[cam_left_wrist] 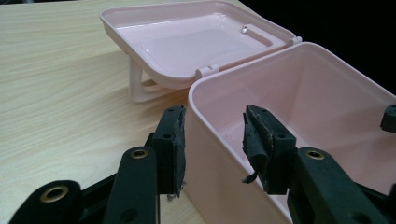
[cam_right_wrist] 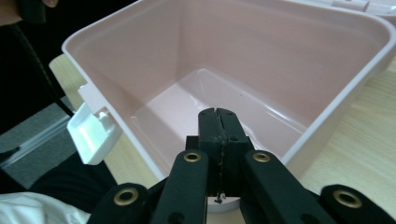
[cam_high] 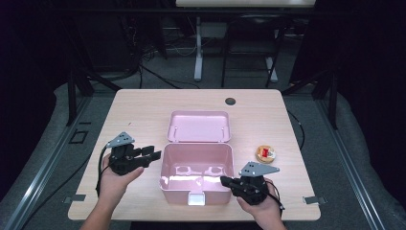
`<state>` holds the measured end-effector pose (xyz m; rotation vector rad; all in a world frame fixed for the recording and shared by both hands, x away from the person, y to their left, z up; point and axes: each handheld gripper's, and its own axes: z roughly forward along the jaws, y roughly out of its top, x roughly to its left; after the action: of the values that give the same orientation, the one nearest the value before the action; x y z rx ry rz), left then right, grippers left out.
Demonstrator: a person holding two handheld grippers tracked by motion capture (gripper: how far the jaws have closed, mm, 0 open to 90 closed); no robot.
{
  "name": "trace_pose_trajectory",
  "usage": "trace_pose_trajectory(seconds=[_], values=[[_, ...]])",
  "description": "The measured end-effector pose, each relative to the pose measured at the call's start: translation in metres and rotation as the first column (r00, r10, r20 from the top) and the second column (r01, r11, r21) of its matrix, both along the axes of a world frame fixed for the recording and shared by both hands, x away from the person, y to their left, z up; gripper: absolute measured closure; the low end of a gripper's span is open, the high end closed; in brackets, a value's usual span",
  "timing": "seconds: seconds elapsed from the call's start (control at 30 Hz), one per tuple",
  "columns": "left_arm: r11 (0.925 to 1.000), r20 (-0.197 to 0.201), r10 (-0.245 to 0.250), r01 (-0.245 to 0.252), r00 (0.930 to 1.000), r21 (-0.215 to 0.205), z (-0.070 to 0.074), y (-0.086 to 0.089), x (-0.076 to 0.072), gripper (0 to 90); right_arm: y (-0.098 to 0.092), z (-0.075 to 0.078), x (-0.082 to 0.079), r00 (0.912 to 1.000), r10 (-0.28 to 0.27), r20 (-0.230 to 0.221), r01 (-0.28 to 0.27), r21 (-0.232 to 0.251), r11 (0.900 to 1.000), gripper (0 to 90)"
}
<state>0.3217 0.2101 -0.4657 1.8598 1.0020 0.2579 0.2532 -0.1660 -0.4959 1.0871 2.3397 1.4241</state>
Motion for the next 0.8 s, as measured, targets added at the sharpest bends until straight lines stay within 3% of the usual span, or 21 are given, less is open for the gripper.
trace_pose_trajectory(seconds=[0.13,0.3,0.47,0.63,0.73,0.8], values=[[1.0,0.001,-0.003,0.003,1.0,-0.005,-0.003,0.005,0.002,57.3,-0.009,0.011,0.001,1.0,-0.001,-0.005,0.001,0.083,0.997,87.4],[1.0,0.001,-0.002,0.002,1.0,-0.004,-0.002,0.009,0.003,55.0,-0.022,0.023,0.0,0.9982,-0.041,0.043,0.037,0.091,0.995,82.0],[1.0,0.0,-0.003,0.003,1.0,0.0,-0.002,0.007,0.003,52.1,-0.032,0.027,0.004,0.9994,-0.028,0.022,0.025,0.112,0.993,72.3],[0.9999,0.007,0.001,-0.001,1.0,0.016,-0.001,0.006,0.002,50.3,-0.036,0.029,0.005,0.9985,-0.036,0.041,0.031,0.121,0.992,65.9],[0.9997,0.018,-0.01,0.01,0.9998,0.024,0.002,0.005,0.001,49.1,-0.04,0.032,0.006,0.9924,-0.072,0.1,0.061,0.107,0.992,56.0],[0.9998,0.021,-0.013,0.013,0.9997,0.013,0.004,0.004,0.0,48.9,-0.046,0.033,0.007,0.9894,-0.096,0.109,0.083,0.122,0.989,53.3]])
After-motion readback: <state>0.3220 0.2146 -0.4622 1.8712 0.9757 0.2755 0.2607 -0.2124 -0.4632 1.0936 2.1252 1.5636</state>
